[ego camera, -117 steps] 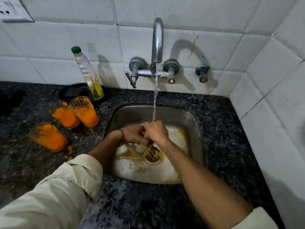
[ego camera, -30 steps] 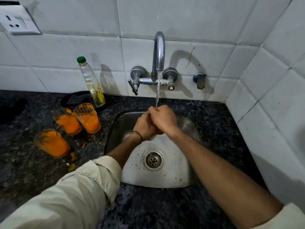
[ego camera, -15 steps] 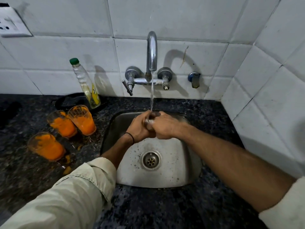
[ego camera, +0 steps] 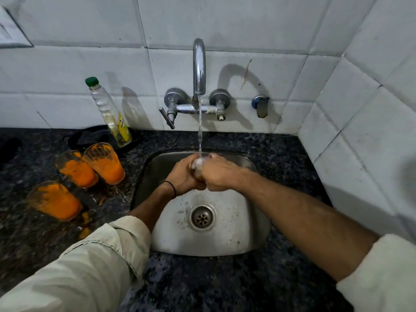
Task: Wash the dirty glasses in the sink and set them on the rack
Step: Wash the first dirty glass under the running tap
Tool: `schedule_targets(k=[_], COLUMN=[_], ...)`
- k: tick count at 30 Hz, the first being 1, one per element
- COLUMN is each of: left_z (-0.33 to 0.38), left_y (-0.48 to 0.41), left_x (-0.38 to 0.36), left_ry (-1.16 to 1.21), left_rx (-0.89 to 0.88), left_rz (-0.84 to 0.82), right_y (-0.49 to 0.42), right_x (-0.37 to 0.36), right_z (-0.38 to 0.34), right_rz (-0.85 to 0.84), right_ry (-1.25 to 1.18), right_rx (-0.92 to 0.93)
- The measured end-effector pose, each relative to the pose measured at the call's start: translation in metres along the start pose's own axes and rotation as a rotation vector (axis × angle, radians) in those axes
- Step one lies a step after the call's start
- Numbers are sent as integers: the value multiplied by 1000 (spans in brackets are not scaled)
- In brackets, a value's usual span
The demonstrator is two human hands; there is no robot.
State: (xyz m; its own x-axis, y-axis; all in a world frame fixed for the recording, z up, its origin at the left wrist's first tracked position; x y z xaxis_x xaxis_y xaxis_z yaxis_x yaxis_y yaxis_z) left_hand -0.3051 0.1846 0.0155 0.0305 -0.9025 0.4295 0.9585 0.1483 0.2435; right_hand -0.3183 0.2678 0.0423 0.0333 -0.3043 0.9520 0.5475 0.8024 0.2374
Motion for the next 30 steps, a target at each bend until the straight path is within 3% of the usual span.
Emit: schedule_targets(k=[1,3,6,8,10,13,17,20,23,26,27,30], left_z=[-2,-2,-13,-10,-2,-4,-5,-14,-12,3,8,5], left_y=[-2,-4,6,6,9,10,7,7,5,9,12,18], left_x=[6,11,30,33,24,13,6,16,21,11,9,4], left_ry=[-34,7,50,29,-14,33,81,43,-279,-769,-889,-1062], left_rx=[51,-174,-237,-230,-236,-228,-262,-187,-116,-42,-24,70], left_rz=[93,98,72,82,30,18,105,200,205,16,-32,-126], right_y=[-7,-12,2,14,16,2,-12,-1,8,1,-3,-10], right_x=[2,2,-2,-5,-11,-14,-10,-5,-24,-66,-78,-94], right_z=[-2,-8,-13,-9,-1,4,-1,-9,-19,-32,-38,-62], right_rz=[-29,-26,204,321,296,104,-101,16,225,142,49,-228], right_ry=[-148,-421,-699,-383,-15,-7,-551,-1270,-1701,-2111,-2205,-2264], right_rx=[-90,-204,-255,-110,64,60,-244,-407,-754,-1099,-1121,-950])
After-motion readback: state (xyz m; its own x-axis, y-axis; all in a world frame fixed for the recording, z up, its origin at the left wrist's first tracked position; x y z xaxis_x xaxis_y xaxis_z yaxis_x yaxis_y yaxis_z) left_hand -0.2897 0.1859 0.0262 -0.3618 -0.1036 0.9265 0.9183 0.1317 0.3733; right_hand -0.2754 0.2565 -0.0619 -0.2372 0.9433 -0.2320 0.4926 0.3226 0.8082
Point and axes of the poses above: each hand's wrist, its own y-axis away from the middle knuckle, its own x-axis out of the back of the hand, z = x × y, the point moved 6 cm from there along -y, towards the middle knuckle, and after that the axes turned 15 degrees about y, right-handed, at the moved point
